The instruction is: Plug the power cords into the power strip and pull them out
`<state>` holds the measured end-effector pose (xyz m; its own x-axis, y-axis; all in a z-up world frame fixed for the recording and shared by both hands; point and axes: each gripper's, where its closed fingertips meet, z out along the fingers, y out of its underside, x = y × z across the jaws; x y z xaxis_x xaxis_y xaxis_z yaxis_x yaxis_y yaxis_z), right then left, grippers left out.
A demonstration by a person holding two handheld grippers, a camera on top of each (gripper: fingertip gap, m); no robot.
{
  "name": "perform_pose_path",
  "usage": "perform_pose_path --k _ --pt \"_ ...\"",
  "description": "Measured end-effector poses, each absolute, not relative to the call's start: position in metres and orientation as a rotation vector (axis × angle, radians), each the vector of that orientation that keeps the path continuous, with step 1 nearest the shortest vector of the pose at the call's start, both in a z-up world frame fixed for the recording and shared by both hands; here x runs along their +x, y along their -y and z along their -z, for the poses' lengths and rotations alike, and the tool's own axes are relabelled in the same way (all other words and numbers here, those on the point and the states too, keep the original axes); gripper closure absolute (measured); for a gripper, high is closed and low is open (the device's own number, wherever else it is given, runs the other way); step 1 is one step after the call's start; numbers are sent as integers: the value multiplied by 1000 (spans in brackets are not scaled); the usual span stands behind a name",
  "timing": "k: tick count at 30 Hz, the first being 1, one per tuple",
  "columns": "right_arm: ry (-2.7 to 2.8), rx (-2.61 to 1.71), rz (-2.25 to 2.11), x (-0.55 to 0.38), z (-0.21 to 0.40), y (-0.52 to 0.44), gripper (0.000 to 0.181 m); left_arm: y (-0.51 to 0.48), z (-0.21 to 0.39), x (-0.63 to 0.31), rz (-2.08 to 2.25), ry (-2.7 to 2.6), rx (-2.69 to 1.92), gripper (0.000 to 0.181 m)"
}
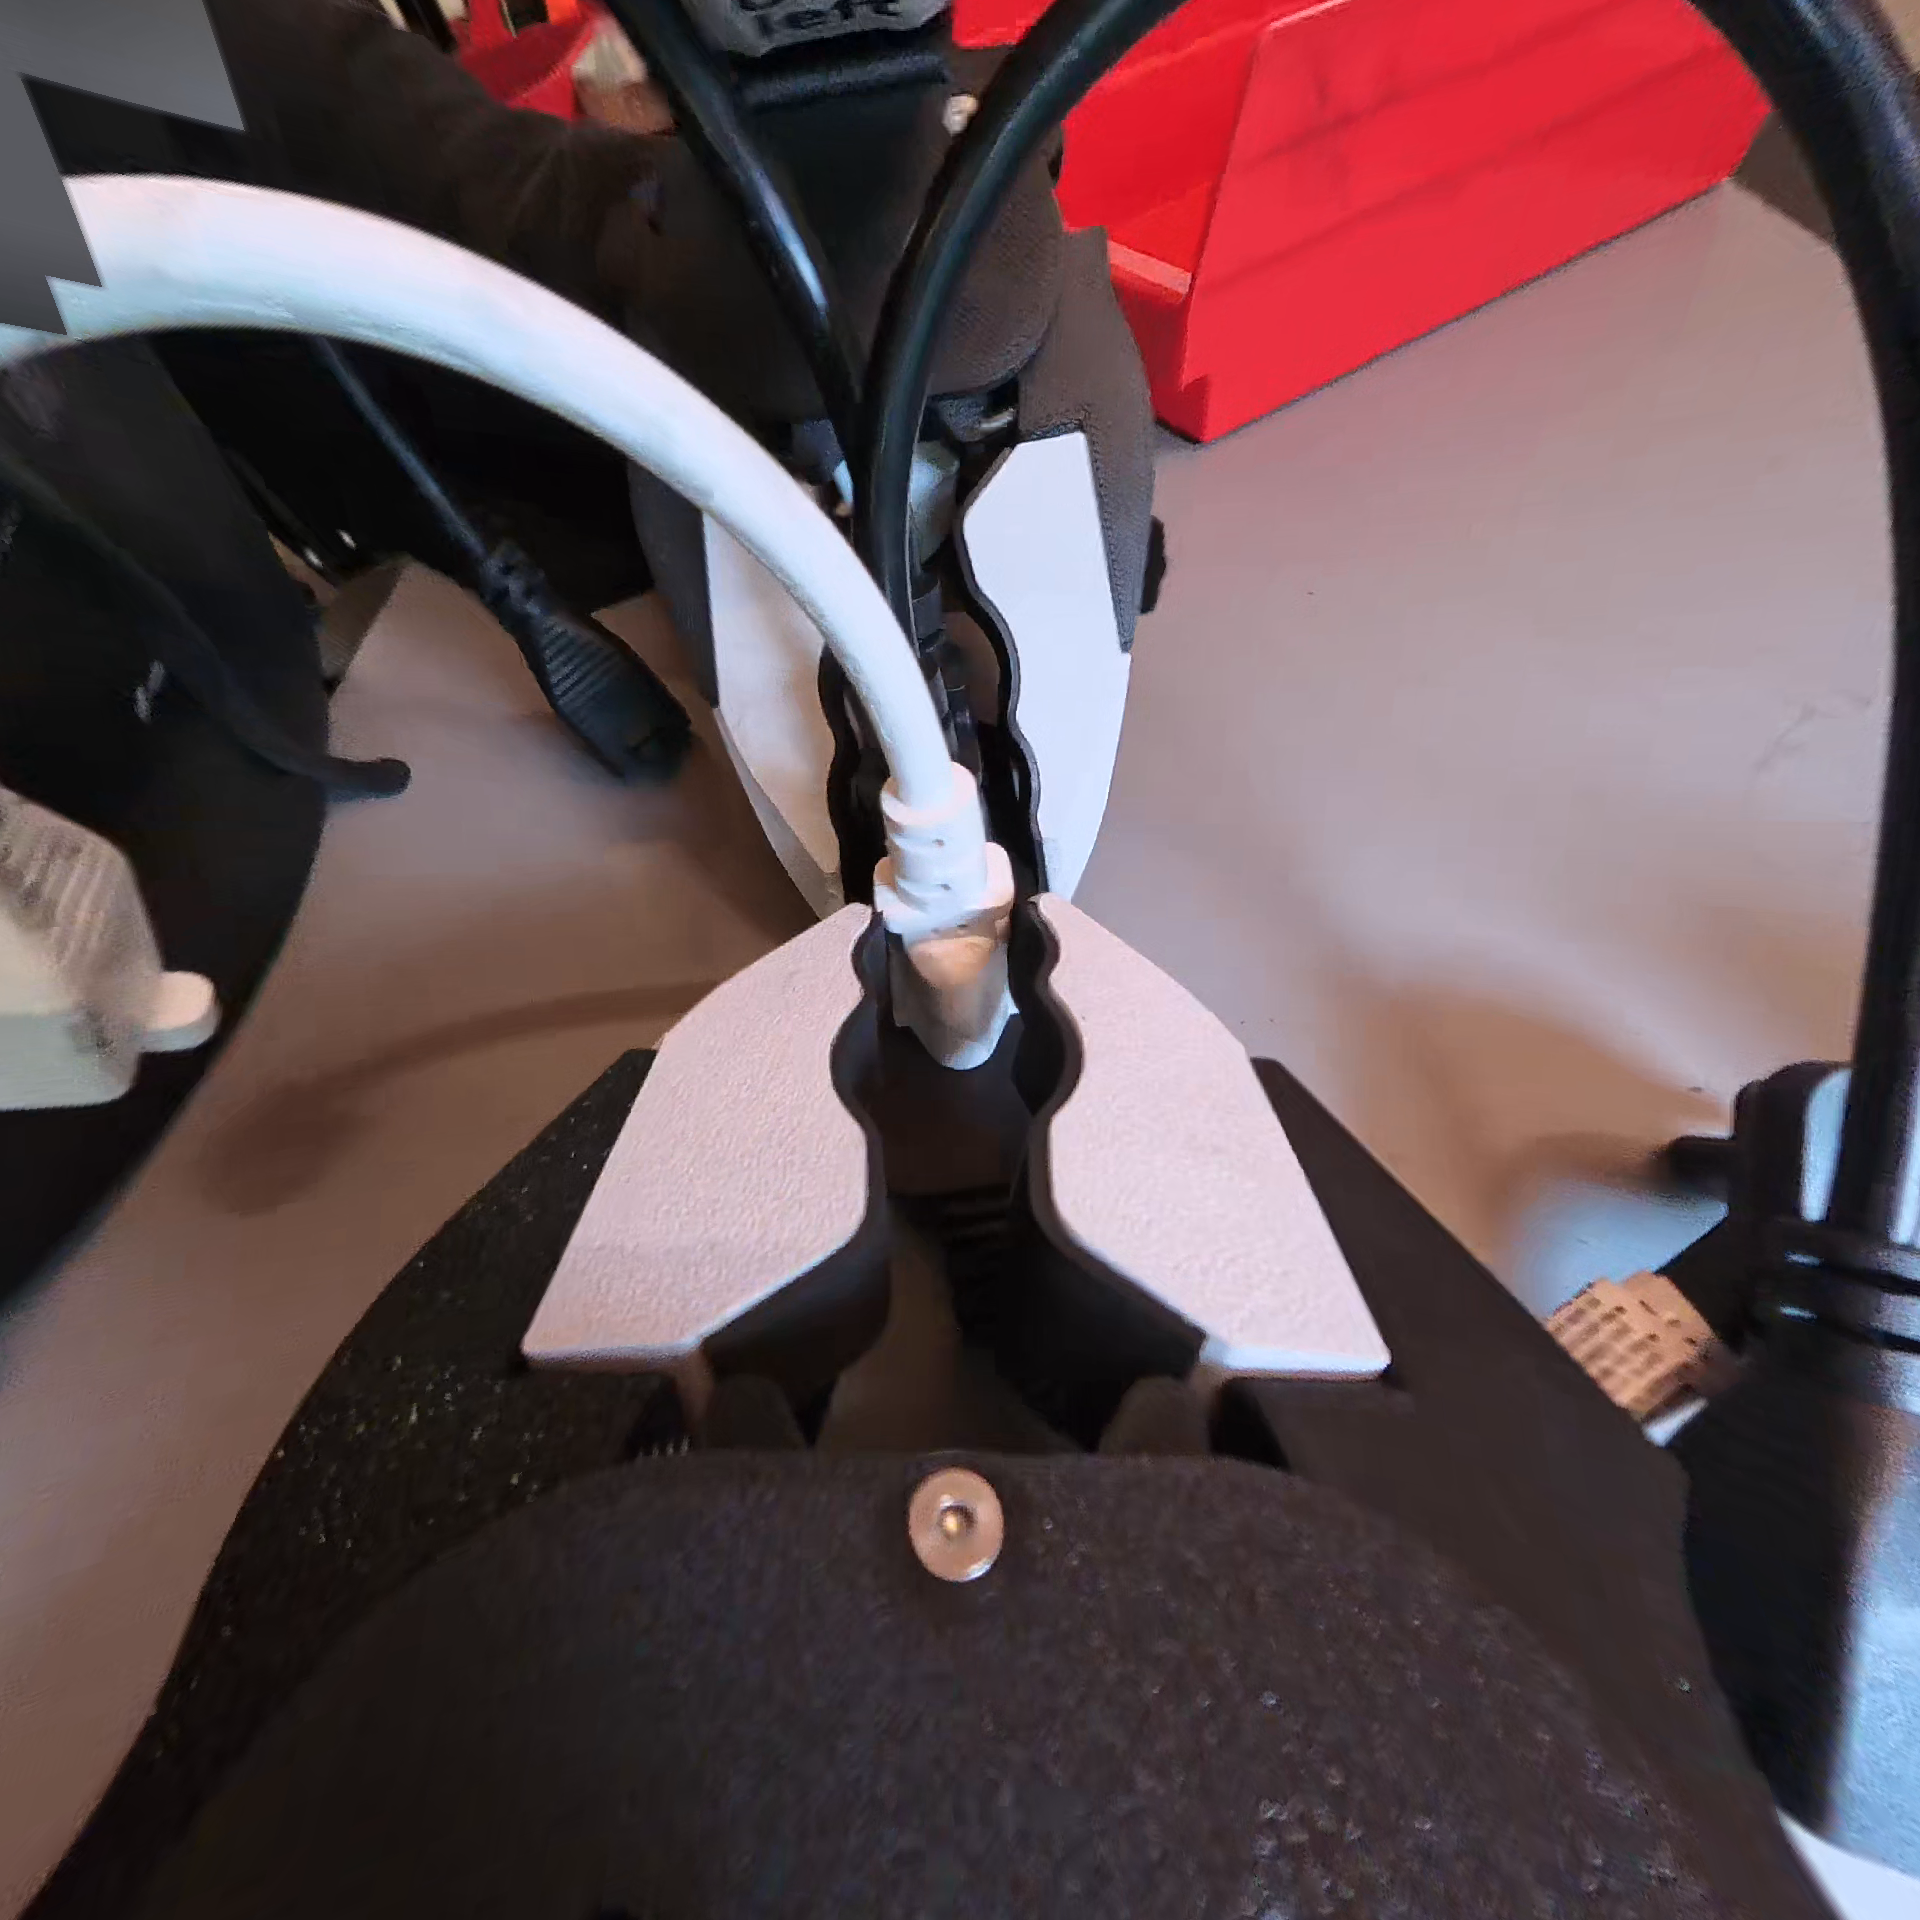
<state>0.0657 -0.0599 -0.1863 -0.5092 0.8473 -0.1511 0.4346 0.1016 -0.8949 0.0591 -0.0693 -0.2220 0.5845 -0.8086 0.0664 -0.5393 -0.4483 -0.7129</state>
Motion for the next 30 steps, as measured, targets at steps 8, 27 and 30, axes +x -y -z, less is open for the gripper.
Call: perform_pose_path --k 8,27,30 --pt "2019 -1123 -1294 68 187 63 158 70 222 59 508 -1096 -2173 139" --pt "2019 -1140 -1293 68 188 69 159 80 210 49 366 -1319 -2364 160" --pt "1980 -1256 -1376 65 187 62 159 77 210 48 328 -1315 -2359 158"
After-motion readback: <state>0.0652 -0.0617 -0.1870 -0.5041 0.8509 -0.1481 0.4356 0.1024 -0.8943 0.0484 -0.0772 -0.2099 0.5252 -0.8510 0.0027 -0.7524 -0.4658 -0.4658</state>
